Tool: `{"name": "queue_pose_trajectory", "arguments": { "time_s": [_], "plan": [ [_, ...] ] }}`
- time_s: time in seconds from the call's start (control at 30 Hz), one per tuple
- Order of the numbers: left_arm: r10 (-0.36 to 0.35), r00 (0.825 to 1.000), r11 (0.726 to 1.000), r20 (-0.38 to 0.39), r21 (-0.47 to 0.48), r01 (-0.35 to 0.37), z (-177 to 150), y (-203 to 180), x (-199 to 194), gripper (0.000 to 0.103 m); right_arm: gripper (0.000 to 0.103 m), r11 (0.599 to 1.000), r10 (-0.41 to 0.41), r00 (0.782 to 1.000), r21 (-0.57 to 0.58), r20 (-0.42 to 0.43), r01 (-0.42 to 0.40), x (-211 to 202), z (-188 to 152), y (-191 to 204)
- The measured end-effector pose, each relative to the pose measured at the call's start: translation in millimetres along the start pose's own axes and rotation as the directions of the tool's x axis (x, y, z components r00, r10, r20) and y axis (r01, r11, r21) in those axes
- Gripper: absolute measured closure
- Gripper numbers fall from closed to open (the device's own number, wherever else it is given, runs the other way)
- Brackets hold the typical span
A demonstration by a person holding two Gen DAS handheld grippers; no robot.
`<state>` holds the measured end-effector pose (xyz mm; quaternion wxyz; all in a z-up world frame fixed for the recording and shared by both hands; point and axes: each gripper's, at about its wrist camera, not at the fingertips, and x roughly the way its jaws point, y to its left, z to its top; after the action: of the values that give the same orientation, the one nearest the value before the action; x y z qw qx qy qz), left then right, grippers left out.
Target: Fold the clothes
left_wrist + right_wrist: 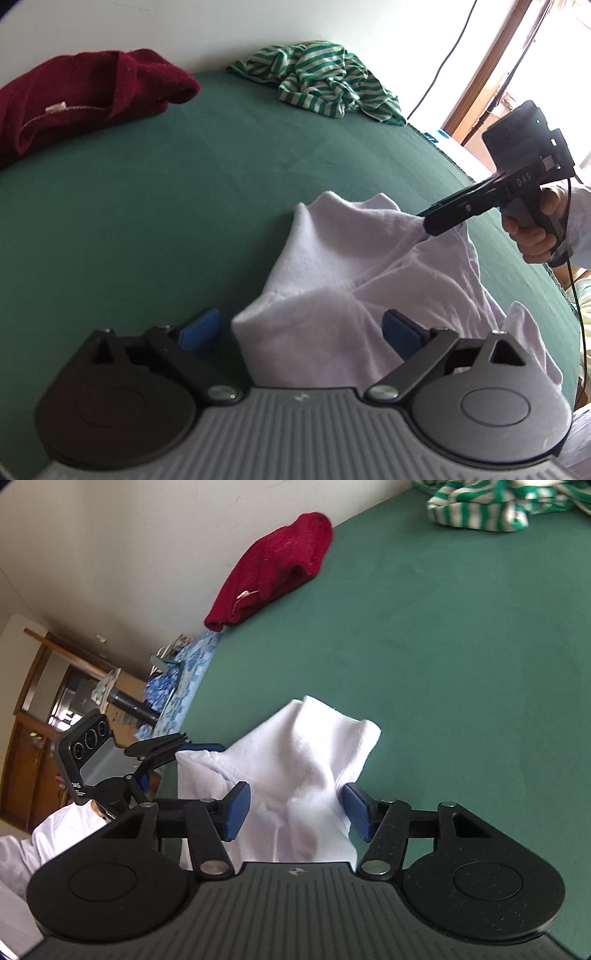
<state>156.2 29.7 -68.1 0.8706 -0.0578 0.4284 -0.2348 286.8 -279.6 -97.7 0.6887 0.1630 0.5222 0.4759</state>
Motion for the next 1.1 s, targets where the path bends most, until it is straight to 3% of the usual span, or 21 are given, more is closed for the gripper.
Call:
{"name": "queue_pose_trajectory", "arguments": {
  "time_s": [0.03,0.1,0.13,0.23,0.27,0.33,0.6,0.73,0.9,0.97,1.1],
  "plan": [
    [0.002,1.000,1.000,0.012,0.000,-0.002,0,-1,1,0.018,0.054,1.000,-0.007,1.000,-0.019,-0.011,0.007,2,2,1],
    [-0.016,1.000,1.000,0.021,-0.002,0.016,-1,-3,1,0.041,0.076,0.997,-0.037,0.999,-0.064,-0.027,0.035,3,4,2],
    [-0.024,1.000,1.000,0.020,0.001,0.024,-1,-4,0,0.047,0.085,0.997,-0.047,0.998,-0.069,-0.029,0.045,3,4,1],
    [-0.014,1.000,1.000,0.022,0.004,0.014,-4,-5,-1,0.064,0.087,0.995,-0.056,0.998,-0.090,-0.024,0.053,-4,3,8],
    [-0.014,1.000,1.000,0.019,-0.006,0.014,-4,-5,-2,0.079,0.087,0.994,-0.049,0.999,-0.099,-0.018,0.047,-8,2,13],
    [-0.019,0.999,0.999,0.044,-0.027,0.020,-2,-5,-10,0.086,0.088,0.992,-0.037,0.999,-0.118,-0.007,0.036,-16,0,23],
    [-0.007,0.985,0.999,0.173,0.047,-0.001,-8,-50,-80,0.092,0.088,0.981,0.017,0.999,-0.195,0.034,-0.010,-47,-8,65],
    [-0.030,0.982,0.993,0.184,0.114,0.009,-33,-84,-120,0.092,0.088,0.964,0.029,1.000,-0.264,-0.012,-0.031,-69,-42,91],
    [-0.027,0.997,0.974,0.067,0.228,0.011,-90,-133,-138,0.091,0.088,0.933,0.035,0.996,-0.354,-0.087,-0.063,-98,-91,125],
    [-0.009,1.000,0.963,-0.006,0.269,0.011,-119,-149,-133,0.088,0.086,0.916,-0.012,0.991,-0.399,-0.132,-0.042,-97,-117,132],
    [0.036,0.983,0.943,-0.180,0.331,0.026,-168,-169,-113,0.087,0.075,0.886,-0.125,0.975,-0.462,-0.185,0.026,-89,-166,135]
  ]
}}
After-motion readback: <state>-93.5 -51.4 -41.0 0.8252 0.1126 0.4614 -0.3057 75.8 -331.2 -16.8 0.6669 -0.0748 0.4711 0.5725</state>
